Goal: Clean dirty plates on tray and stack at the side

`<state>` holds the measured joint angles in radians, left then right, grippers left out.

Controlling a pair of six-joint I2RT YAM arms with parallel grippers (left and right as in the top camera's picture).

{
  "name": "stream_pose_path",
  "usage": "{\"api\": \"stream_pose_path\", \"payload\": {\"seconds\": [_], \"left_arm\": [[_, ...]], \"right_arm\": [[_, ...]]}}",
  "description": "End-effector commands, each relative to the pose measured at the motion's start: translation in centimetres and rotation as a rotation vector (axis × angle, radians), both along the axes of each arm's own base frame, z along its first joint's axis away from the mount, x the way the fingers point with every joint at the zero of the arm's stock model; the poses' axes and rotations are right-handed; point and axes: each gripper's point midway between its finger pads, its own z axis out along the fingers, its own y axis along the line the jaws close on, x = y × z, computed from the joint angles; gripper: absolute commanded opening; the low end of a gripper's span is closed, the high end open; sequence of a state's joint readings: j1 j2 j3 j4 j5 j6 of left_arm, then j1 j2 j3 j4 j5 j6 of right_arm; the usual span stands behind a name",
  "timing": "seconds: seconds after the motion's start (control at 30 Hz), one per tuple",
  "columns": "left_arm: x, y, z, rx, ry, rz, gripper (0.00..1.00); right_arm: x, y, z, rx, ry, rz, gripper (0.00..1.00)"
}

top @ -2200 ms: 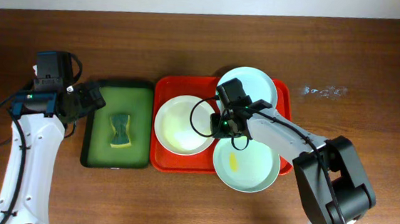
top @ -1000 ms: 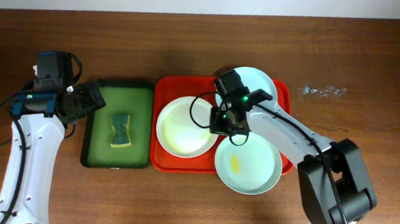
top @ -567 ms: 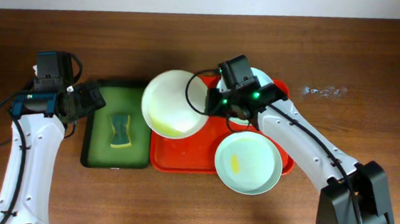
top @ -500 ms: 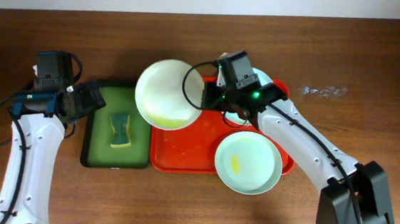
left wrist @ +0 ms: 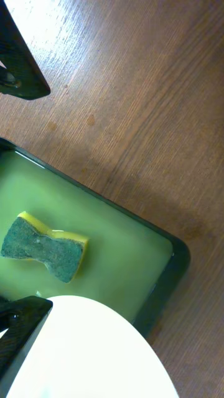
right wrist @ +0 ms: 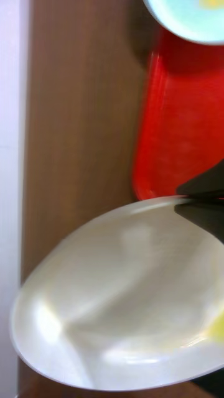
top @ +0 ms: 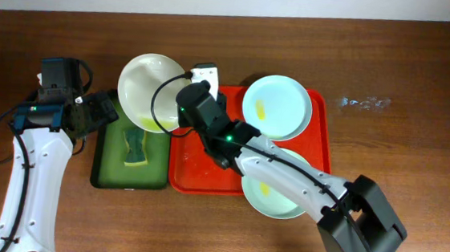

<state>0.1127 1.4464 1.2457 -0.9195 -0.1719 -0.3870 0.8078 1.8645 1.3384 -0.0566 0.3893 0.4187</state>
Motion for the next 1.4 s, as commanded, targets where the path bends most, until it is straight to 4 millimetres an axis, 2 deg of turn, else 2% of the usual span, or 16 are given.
{"api": "stream_pose_path", "payload": {"seconds": [0.0,0.13,0.3,0.47,0.67,0.73,0.77,0.83,0.9,0.93,0.97,1.03,1.17,1.27,1.3,1.37], "left_arm": [[0.2,0.2,0.9,-0.002,-0.029,0.017,0.99],[0.2,0.2,0.9,-0.002,-0.029,0.017,0.99],[0.2,0.2,0.9,-0.002,-0.029,0.017,0.99],[0.2,0.2,0.9,-0.002,-0.029,0.017,0.99],[0.2,0.2,0.9,-0.002,-0.029,0.017,0.99],[0.2,0.2,0.9,-0.002,-0.029,0.017,0.99],[0.2,0.2,0.9,-0.002,-0.029,0.017,0.99],[0.2,0.2,0.9,-0.002,-0.029,0.017,0.99],[0.2,0.2,0.9,-0.002,-0.029,0.017,0.99],[0.2,0.2,0.9,-0.002,-0.029,0.017,0.99],[0.2,0.2,0.9,-0.002,-0.029,0.017,0.99],[0.2,0.2,0.9,-0.002,-0.029,0.017,0.99],[0.2,0.2,0.9,-0.002,-0.029,0.017,0.99],[0.2,0.2,0.9,-0.002,-0.029,0.017,0.99],[0.2,0.2,0.9,-0.002,-0.029,0.017,0.99],[0.2,0.2,0.9,-0.002,-0.029,0.017,0.99]], "right_arm": [[0.6,0.6,3.4,-0.211,-0.221,0.033,0.04],[0.5,2.7,9.0,-0.398,-0.508,0.113,0.04],[-0.9,4.6,14.2,-0.538,-0.755,0.146,0.04],[-1.5,5.0,15.6,-0.757,-0.866,0.190,0.04],[-1.4,4.5,16.9,-0.620,-0.867,0.113,0.04],[-0.8,3.0,16.2,-0.434,-0.773,-0.003,0.04],[-0.3,2.6,14.8,-0.314,-0.689,-0.033,0.04],[0.5,1.3,9.2,-0.072,-0.420,-0.124,0.04],[-0.2,1.7,3.3,0.100,-0.119,-0.086,0.04],[-0.6,2.0,1.7,0.104,-0.028,-0.016,0.04],[-0.5,1.4,1.5,0.110,0.010,0.008,0.04],[-0.2,-0.9,3.3,0.179,0.072,0.009,0.04],[0.5,-10.4,7.9,0.270,0.162,-0.061,0.04],[0.5,-22.6,7.6,0.235,0.251,-0.325,0.04],[-0.1,-27.9,6.8,0.225,0.299,-0.450,0.04],[-1.9,-34.6,4.8,0.212,0.402,-0.625,0.04]]}}
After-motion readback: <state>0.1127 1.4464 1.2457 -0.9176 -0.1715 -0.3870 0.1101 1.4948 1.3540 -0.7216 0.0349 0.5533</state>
